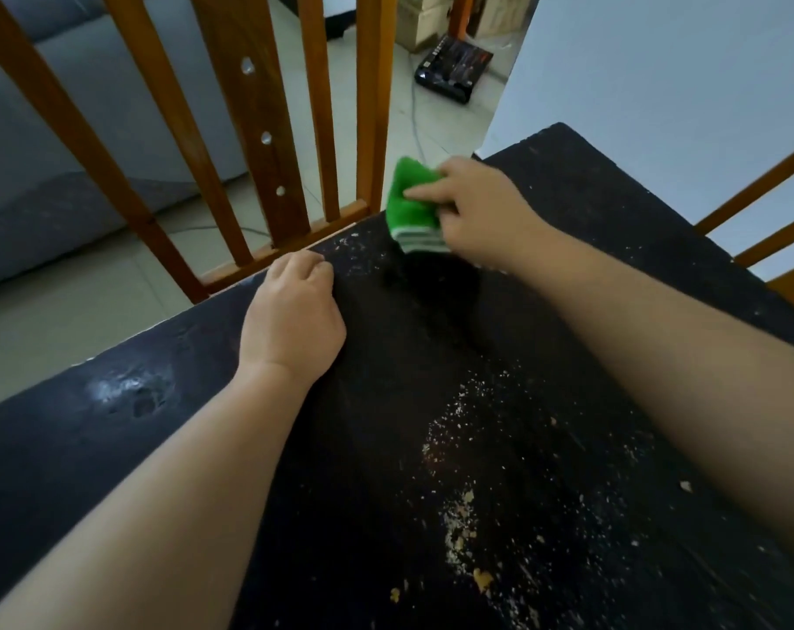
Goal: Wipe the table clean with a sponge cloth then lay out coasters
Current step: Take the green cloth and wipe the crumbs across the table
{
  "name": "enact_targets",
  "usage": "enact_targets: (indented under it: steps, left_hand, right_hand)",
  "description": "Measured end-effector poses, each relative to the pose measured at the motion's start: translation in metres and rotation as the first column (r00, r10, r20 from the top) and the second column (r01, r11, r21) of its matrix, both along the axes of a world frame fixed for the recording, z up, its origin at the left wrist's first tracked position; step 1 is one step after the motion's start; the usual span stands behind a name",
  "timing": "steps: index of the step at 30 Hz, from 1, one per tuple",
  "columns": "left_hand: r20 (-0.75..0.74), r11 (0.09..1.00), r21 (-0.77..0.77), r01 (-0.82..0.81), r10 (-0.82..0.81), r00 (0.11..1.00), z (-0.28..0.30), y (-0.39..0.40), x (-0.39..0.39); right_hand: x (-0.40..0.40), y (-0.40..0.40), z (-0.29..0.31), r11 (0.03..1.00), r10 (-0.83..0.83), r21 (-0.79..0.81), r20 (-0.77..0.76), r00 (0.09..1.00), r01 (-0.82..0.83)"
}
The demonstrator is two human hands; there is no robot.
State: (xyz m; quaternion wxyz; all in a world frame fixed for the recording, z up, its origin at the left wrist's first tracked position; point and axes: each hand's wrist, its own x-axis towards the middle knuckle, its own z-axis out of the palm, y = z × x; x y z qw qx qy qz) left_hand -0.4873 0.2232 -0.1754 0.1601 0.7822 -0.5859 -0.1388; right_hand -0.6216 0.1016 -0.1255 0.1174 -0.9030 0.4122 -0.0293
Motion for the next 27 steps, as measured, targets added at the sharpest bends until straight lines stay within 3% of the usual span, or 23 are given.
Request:
enact_targets:
  steps: [2,5,9,13,15,18,20,22,24,27]
  left_hand:
    - [-0.004,0.999,0.006,-0.034,0.034,0.999,0.000,0.000,0.000]
    - [-0.002,0.997,0.007,-0.071,0.071,0.998,-0.001,-0.001,0.000]
    - [0.014,0.998,0.003,-0.058,0.058,0.998,-0.003,-0.001,0.001]
    - [0.016,0.999,-0.021,-0.045,0.045,0.999,-0.004,0.000,0.001]
    - [0.030,0.999,-0.046,-0.011,0.013,0.999,-0.004,-0.001,0.000]
    - [0.116,0.985,-0.035,0.172,-0.167,0.979,-0.002,-0.007,0.001]
    - [0.248,0.912,0.072,0.404,-0.409,0.878,0.001,-0.017,0.001]
    - [0.245,0.829,0.219,0.515,-0.558,0.793,0.008,-0.030,-0.003]
    - [0.164,0.843,0.253,0.475,-0.521,0.837,0.016,-0.047,-0.014]
    - [0.219,0.916,0.129,0.380,-0.400,0.890,0.017,-0.067,-0.043]
  right_hand:
    - [0.019,-0.012,-0.012,0.998,-0.062,0.026,0.001,0.998,0.062]
    - [0.037,-0.005,-0.030,1.000,-0.003,0.026,-0.075,0.997,0.005]
    - [0.022,0.032,-0.027,0.979,0.206,0.035,-0.155,0.966,-0.203]
    - [-0.026,0.060,-0.007,0.885,0.443,0.252,-0.204,0.873,-0.391]
    - [-0.053,0.056,0.002,0.912,0.343,0.280,-0.124,0.931,-0.299]
    - [-0.087,0.031,0.002,0.993,-0.023,0.114,0.057,0.998,0.017]
    - [-0.098,0.021,-0.001,0.981,-0.175,0.108,0.144,0.974,0.161]
    - [-0.106,0.016,-0.004,0.968,-0.242,0.120,0.208,0.948,0.221]
    - [-0.111,0.008,-0.003,0.960,-0.280,0.077,0.257,0.925,0.269]
    - [-0.116,-0.017,-0.003,0.923,-0.373,0.024,0.286,0.882,0.383]
